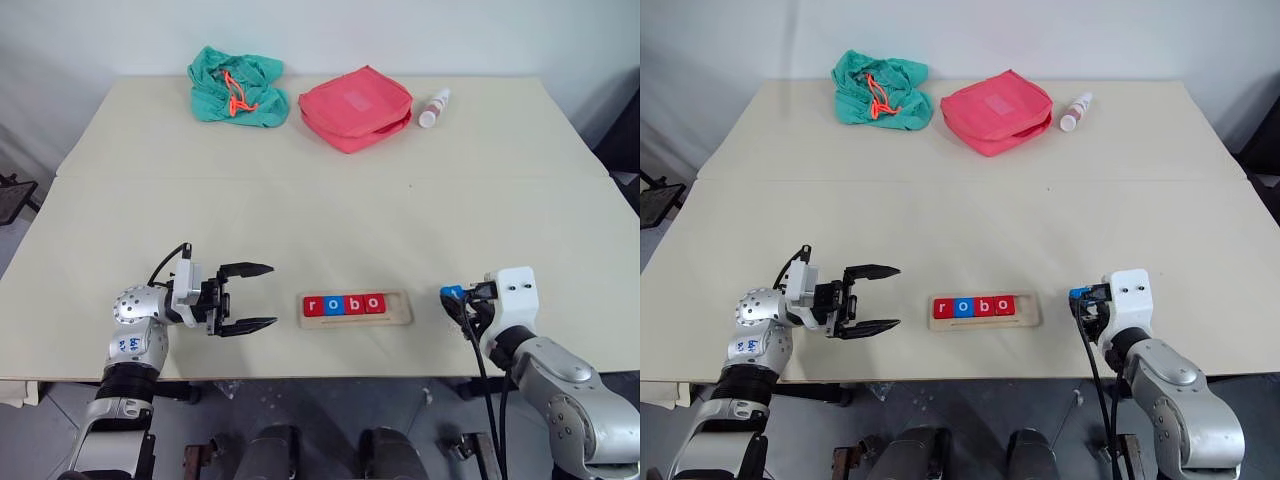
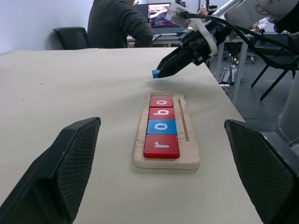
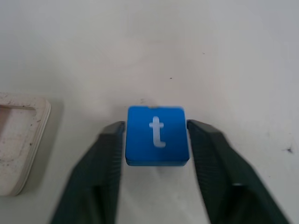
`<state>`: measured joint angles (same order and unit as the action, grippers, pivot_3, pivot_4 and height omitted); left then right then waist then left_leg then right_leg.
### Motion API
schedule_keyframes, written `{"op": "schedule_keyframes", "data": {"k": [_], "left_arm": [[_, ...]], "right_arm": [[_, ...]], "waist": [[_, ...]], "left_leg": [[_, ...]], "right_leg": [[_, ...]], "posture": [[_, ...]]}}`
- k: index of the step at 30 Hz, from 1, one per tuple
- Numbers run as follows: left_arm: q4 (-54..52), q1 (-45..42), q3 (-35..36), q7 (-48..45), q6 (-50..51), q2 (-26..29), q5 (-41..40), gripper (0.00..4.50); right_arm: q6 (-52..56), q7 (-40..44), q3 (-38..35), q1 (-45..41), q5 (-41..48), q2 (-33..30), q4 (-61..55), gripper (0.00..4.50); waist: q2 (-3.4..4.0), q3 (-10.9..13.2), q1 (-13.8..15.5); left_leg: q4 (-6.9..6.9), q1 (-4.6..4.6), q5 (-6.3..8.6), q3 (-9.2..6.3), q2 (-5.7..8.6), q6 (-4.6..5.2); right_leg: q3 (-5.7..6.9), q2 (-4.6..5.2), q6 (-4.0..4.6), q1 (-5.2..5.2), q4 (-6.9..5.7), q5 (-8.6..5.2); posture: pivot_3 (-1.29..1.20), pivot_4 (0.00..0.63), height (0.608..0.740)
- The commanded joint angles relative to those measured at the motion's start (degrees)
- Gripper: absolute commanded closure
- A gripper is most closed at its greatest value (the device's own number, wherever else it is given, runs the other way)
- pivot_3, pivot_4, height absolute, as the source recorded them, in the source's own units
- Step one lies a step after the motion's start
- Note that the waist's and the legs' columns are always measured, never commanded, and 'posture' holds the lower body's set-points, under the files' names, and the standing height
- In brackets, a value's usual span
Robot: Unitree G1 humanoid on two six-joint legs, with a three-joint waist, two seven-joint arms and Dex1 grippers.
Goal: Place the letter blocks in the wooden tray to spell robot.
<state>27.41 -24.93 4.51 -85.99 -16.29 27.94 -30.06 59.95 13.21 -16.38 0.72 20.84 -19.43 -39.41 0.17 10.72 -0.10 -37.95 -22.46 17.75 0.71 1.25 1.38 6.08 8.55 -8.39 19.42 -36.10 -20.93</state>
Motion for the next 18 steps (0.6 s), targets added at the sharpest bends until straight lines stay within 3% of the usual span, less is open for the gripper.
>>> {"op": "schedule_keyframes", "data": {"k": [1,4,9,18], "left_arm": [[-1.1,-0.3,0.4,-2.9,-0.6,0.6,-0.3,0.00],[-1.8,0.4,0.6,-2.6,-0.4,0.8,-0.5,0.00],[-2.6,1.2,0.6,-2.2,-0.3,0.7,-0.5,0.00],[-3.7,2.1,0.8,-1.4,-0.4,0.4,-0.6,0.00]], "right_arm": [[-1.7,-0.4,-1.1,0.3,0.7,0.2,-2.4,0.95],[-1.9,1.3,-2.1,0.9,1.7,-1.1,-2.6,0.03],[-3.9,9.9,-3.8,1.9,5.6,-8.1,-2.0,0.03],[-20.6,36.2,2.2,3.3,3.7,-31.4,10.1,0.03]], "waist": [[0.00,0.0,0.0],[0.00,0.0,0.1],[0.00,0.0,0.1],[-0.04,0.0,0.1]], "left_leg": [[0.00,0.00,0.00,0.00,0.00,0.00],[-0.01,0.00,0.00,-0.01,0.00,0.00],[-0.01,0.00,0.00,0.00,0.00,0.00],[-0.03,0.05,0.00,0.05,-0.02,0.03]], "right_leg": [[0.00,0.00,0.00,0.00,0.00,0.00],[0.00,0.00,0.00,-0.01,0.00,0.00],[0.00,0.00,0.00,-0.03,0.02,0.00],[0.03,0.00,0.00,-0.18,0.17,0.00]], "posture": [[0.00,0.150,0.740],[0.00,0.150,0.740],[0.00,0.150,0.740],[0.00,0.150,0.740]]}}
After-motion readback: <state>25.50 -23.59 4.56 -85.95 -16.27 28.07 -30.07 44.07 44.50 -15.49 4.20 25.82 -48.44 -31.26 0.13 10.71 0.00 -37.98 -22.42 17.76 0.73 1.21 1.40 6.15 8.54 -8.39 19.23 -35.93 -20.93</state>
